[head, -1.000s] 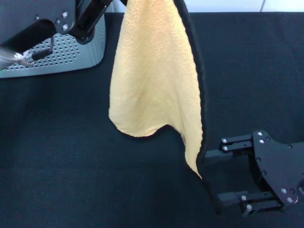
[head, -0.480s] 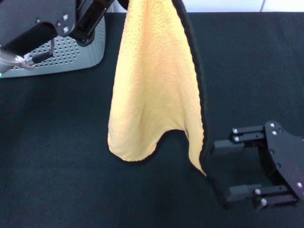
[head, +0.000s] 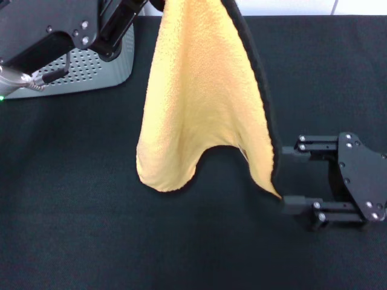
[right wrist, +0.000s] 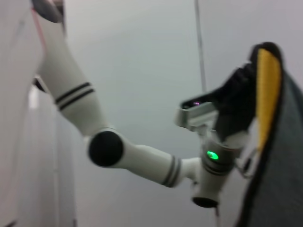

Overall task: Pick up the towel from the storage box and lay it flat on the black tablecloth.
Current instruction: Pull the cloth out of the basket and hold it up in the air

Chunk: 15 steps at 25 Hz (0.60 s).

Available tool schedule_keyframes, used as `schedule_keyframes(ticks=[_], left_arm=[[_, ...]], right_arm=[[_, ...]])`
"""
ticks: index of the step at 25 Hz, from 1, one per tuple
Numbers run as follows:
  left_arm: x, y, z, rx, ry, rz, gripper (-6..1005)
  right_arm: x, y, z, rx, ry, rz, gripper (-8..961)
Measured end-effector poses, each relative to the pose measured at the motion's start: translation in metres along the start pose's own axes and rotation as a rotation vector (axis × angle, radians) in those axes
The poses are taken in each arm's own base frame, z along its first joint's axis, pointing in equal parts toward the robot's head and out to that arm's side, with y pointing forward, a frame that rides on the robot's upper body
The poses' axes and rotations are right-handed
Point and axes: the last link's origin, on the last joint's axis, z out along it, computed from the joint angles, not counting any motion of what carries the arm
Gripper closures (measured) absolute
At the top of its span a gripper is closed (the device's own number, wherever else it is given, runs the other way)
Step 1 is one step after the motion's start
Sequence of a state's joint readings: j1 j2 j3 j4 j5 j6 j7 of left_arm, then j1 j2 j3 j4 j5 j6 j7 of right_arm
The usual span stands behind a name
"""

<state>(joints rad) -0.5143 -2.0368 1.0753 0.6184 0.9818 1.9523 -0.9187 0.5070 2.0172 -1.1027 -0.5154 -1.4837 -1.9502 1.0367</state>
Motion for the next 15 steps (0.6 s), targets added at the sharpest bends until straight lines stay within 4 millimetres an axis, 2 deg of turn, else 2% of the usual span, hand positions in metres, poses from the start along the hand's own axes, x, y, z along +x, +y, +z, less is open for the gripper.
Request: schedule_keyframes(ticks=[9, 15], left_arm=[[0.0001, 0.0001, -0.0001, 0.001, 0.002, 0.017, 986], [0.0002, -0.0013, -0.0004, 0.009, 0.0, 0.026, 985]], right_arm=[[0.0066, -0.0096, -0.003, 0.098, 0.026, 0.028, 377], [0.008, -0.0051, -0.0094, 0.108, 0.032, 0.031, 378]])
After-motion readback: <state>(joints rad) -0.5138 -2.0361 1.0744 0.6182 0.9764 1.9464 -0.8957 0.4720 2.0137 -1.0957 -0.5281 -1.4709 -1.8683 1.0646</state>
